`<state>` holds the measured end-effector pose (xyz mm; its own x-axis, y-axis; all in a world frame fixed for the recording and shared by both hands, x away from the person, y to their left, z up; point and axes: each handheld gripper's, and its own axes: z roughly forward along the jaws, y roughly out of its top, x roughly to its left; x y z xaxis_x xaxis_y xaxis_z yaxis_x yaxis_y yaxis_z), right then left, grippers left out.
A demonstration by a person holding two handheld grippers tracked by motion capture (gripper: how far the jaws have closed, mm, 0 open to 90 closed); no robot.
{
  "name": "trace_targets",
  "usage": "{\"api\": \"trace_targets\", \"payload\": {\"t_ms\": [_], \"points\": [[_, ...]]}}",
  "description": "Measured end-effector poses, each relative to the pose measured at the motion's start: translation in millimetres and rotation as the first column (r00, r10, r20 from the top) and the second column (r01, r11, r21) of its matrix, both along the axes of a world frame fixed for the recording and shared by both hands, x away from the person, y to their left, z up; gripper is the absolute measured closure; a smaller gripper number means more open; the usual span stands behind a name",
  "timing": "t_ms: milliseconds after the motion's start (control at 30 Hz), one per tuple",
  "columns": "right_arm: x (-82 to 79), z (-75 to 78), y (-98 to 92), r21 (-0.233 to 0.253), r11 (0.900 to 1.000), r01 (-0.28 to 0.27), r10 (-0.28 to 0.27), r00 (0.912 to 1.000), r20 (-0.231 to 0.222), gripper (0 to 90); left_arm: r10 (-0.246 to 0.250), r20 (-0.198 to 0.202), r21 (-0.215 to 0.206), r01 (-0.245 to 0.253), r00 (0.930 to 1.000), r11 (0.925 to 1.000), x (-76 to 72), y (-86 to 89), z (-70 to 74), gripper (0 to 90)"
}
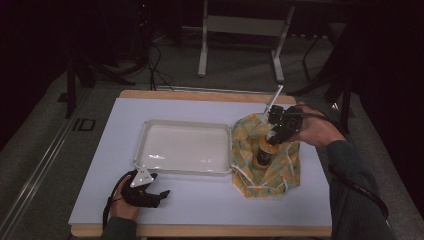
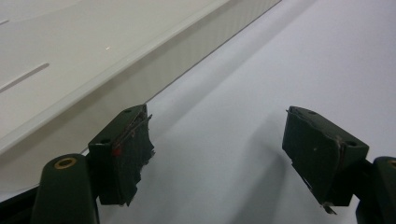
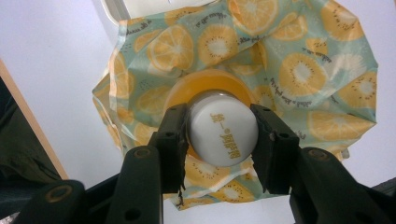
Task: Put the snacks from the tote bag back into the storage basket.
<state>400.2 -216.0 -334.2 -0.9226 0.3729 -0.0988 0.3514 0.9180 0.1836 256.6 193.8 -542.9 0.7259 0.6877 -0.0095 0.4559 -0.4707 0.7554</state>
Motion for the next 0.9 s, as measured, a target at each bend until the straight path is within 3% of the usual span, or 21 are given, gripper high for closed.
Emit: {"api": "trace_targets", "payload": {"t_ms": [900], "points": [[-2.4, 15.0, 1.2, -0.006, 1.0, -0.014, 0.014, 0.9997, 0.022, 58.8, -0.004, -0.007, 0.006, 0.005, 1.0, 1.0, 0.7, -0.5, -0.2, 23.5]]}}
